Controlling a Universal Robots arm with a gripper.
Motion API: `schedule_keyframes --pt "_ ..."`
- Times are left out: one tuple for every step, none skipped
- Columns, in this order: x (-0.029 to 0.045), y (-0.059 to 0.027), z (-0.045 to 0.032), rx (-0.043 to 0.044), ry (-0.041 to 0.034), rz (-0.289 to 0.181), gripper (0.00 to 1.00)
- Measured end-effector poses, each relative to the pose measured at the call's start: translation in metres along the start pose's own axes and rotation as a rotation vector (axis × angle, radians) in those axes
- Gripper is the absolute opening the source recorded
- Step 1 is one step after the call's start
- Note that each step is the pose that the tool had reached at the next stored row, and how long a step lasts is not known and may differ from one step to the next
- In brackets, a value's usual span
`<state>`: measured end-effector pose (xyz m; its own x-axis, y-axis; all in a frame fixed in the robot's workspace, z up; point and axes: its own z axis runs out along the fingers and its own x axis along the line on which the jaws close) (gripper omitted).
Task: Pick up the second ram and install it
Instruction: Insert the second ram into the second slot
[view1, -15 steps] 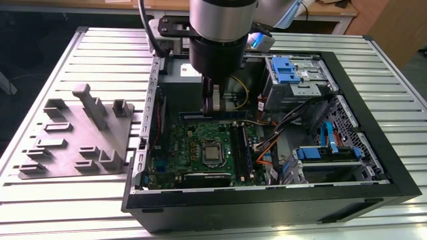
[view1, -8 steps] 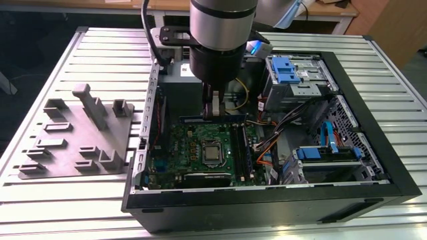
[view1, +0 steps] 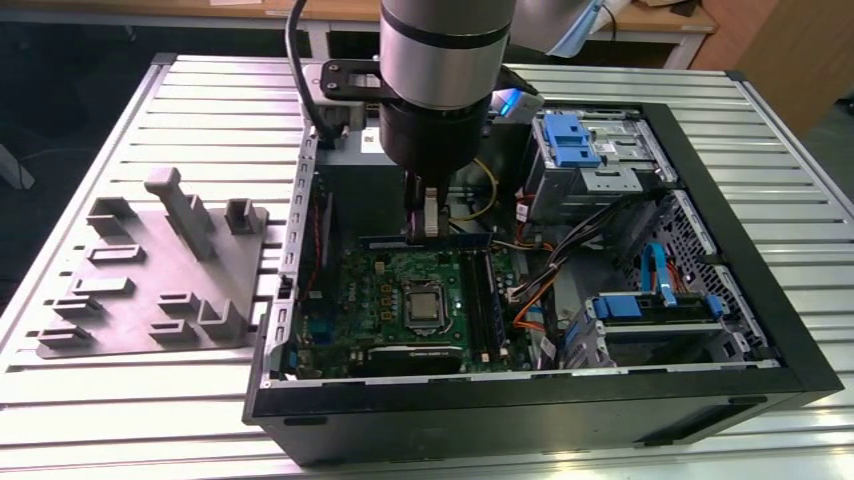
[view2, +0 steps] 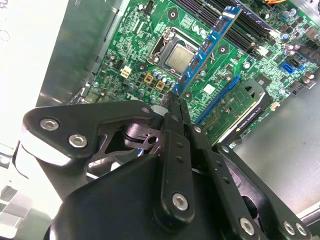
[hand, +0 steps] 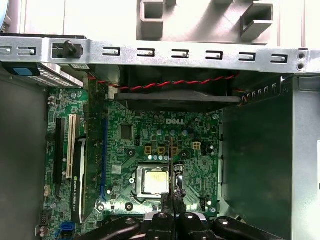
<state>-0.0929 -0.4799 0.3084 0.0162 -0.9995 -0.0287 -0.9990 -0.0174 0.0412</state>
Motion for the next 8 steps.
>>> schedule_keyframes --pt "0.0 0.0 0.0 0.0 0.0 0.0 0.11" --pt "0.0 0.0 0.0001 0.0 0.0 0.0 0.11" --pt "0.0 0.0 0.0001 -0.0001 0.0 0.0 0.11" --pt "0.0 0.0 0.0001 -0.0001 0.0 0.0 0.11" --pt "0.0 0.0 0.0001 -0.0001 0.0 0.0 0.11" --pt "0.0 0.0 0.0001 -0.0001 0.0 0.0 0.11" --pt "0.0 0.0 0.0002 0.0 0.0 0.0 0.11" --pt "0.0 0.0 0.0002 -0.0001 0.0 0.0 0.11"
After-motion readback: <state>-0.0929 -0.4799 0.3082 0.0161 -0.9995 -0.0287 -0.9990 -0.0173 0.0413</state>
